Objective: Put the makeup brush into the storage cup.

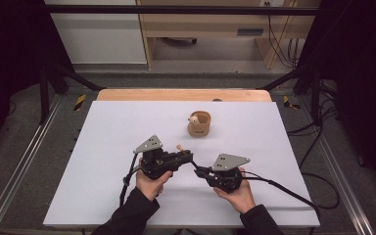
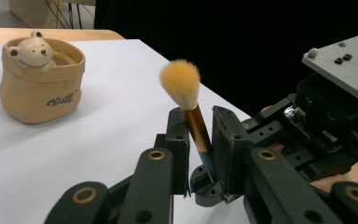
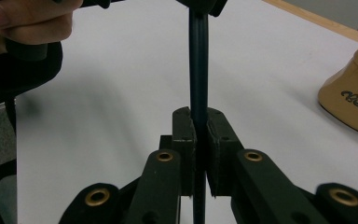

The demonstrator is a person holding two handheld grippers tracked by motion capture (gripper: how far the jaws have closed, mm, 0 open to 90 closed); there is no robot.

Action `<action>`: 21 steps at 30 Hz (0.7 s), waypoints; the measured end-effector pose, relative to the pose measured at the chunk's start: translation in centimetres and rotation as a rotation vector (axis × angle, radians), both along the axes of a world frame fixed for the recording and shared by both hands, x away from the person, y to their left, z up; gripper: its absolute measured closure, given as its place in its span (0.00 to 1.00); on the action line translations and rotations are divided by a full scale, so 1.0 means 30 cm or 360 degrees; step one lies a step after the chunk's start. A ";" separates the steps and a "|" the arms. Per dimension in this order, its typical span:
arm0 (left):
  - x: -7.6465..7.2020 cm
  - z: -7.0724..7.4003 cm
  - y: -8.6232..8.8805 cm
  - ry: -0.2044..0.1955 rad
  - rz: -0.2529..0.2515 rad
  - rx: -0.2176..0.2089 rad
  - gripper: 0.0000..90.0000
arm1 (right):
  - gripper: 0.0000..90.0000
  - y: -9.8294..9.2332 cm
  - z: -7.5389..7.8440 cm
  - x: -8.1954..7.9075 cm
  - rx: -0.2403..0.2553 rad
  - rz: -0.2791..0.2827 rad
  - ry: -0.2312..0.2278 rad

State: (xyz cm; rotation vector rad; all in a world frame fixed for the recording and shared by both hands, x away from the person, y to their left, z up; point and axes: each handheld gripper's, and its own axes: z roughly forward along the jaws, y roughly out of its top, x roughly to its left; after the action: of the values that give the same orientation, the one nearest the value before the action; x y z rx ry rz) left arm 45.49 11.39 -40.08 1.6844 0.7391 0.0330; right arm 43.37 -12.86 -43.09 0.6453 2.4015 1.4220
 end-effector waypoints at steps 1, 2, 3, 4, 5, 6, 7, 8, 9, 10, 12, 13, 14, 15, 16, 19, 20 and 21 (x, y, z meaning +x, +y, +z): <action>-0.002 0.001 -0.001 -0.0004 -0.0005 -0.0001 0.87 | 0.93 0.000 0.000 0.000 -0.0001 0.0000 0.0000; -0.004 0.001 -0.002 -0.0003 -0.0006 -0.0005 0.87 | 0.93 0.000 -0.001 0.000 -0.0002 -0.0001 0.0001; -0.005 0.002 -0.004 -0.0003 -0.0011 -0.0007 0.88 | 0.92 0.001 -0.002 0.000 -0.0003 -0.0004 0.0004; -0.006 0.002 -0.004 -0.0001 -0.0017 -0.0007 0.88 | 0.92 0.001 -0.003 0.000 -0.0005 -0.0007 0.0004; -0.006 0.002 -0.005 0.0003 -0.0021 -0.0008 0.89 | 0.92 0.001 -0.004 0.001 -0.0006 -0.0010 0.0004; -0.007 0.002 -0.006 0.0006 -0.0028 -0.0010 0.90 | 0.91 0.001 -0.004 0.002 -0.0010 -0.0017 0.0005; -0.009 0.003 -0.008 0.0009 -0.0036 -0.0010 0.90 | 0.91 0.002 -0.006 0.003 -0.0015 -0.0017 0.0003; -0.010 0.003 -0.009 0.0008 -0.0040 -0.0007 0.91 | 0.91 0.002 -0.007 0.003 -0.0023 -0.0021 0.0004; -0.012 0.004 -0.012 0.0010 -0.0048 -0.0008 0.92 | 0.91 0.003 -0.008 0.003 -0.0022 -0.0022 0.0006; -0.016 0.005 -0.014 0.0002 -0.0045 -0.0001 0.92 | 0.91 0.004 -0.009 0.003 -0.0024 -0.0023 0.0010; -0.022 0.008 -0.020 -0.0020 -0.0045 0.0016 0.92 | 0.90 0.005 -0.011 0.003 -0.0024 -0.0022 0.0012; -0.026 0.010 -0.024 -0.0032 -0.0044 0.0031 0.92 | 0.89 0.005 -0.012 0.003 -0.0026 -0.0025 0.0012; -0.028 0.010 -0.026 -0.0041 -0.0041 0.0039 0.93 | 0.86 0.006 -0.012 0.003 -0.0029 -0.0027 0.0011; -0.029 0.010 -0.028 -0.0045 -0.0041 0.0046 0.93 | 0.82 0.006 -0.013 0.003 -0.0032 -0.0032 0.0009; -0.028 0.010 -0.029 -0.0042 -0.0041 0.0056 0.93 | 0.77 0.006 -0.013 0.003 -0.0033 -0.0043 0.0003; -0.024 0.009 -0.027 -0.0040 -0.0001 0.0084 0.93 | 0.64 0.005 -0.011 0.004 -0.0039 -0.0088 -0.0017; -0.023 0.007 -0.027 -0.0038 0.0018 0.0099 0.93 | 0.60 0.003 -0.008 0.005 -0.0034 -0.0105 -0.0029; -0.022 0.006 -0.027 -0.0036 0.0023 0.0104 0.93 | 0.57 0.002 -0.004 0.005 -0.0026 -0.0116 -0.0035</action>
State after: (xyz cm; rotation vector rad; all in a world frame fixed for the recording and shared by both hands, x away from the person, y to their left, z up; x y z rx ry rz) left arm 44.84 10.58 -39.90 1.7385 0.7397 0.0872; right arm 43.53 -12.81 -43.20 0.7019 2.3454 1.3716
